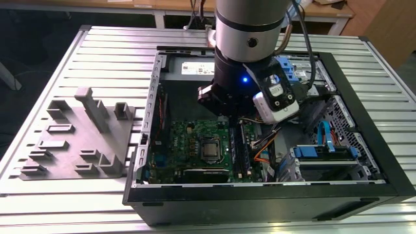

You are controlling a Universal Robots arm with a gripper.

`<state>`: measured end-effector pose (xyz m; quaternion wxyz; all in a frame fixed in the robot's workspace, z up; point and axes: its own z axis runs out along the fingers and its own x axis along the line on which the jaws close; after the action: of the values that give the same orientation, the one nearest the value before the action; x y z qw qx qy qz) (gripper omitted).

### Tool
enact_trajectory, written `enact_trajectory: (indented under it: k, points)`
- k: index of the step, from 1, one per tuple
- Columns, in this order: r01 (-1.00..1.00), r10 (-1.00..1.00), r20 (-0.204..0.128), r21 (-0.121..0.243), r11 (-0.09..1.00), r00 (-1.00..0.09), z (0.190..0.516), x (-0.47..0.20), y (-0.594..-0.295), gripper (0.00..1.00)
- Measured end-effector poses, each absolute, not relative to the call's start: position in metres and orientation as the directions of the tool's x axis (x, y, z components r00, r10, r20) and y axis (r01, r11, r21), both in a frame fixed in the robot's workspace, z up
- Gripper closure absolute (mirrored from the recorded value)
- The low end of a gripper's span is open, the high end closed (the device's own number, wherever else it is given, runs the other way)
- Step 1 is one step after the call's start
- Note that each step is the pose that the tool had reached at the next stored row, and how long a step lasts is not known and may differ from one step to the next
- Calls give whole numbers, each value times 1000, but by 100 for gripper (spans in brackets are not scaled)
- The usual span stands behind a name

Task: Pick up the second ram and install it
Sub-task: 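Insert the second ram into the second slot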

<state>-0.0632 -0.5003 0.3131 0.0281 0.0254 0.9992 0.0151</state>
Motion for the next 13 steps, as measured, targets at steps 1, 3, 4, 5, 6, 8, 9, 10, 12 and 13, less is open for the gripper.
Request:
enact_trajectory:
  k: [1,3,4,5,6,8,9,10,12,13]
  points:
    - [68,70,-55,32,997,-996,313,-63,-500,91]
    - [104,106,-55,32,994,-993,313,-63,-500,91]
    - [122,123,-55,32,992,-991,313,-63,-500,91]
    - [140,141,-55,32,990,-988,313,-63,-500,91]
    - [159,161,-55,32,987,-985,312,-63,-500,91]
    - [180,182,-55,31,983,-982,312,-63,-500,91]
    - [180,182,-55,31,983,-982,312,-63,-500,91]
    - [180,182,-55,32,983,-982,311,-63,-500,91]
    - [175,177,-55,32,984,-983,310,-63,-498,91]
    - [169,171,-55,32,985,-984,309,-63,-497,91]
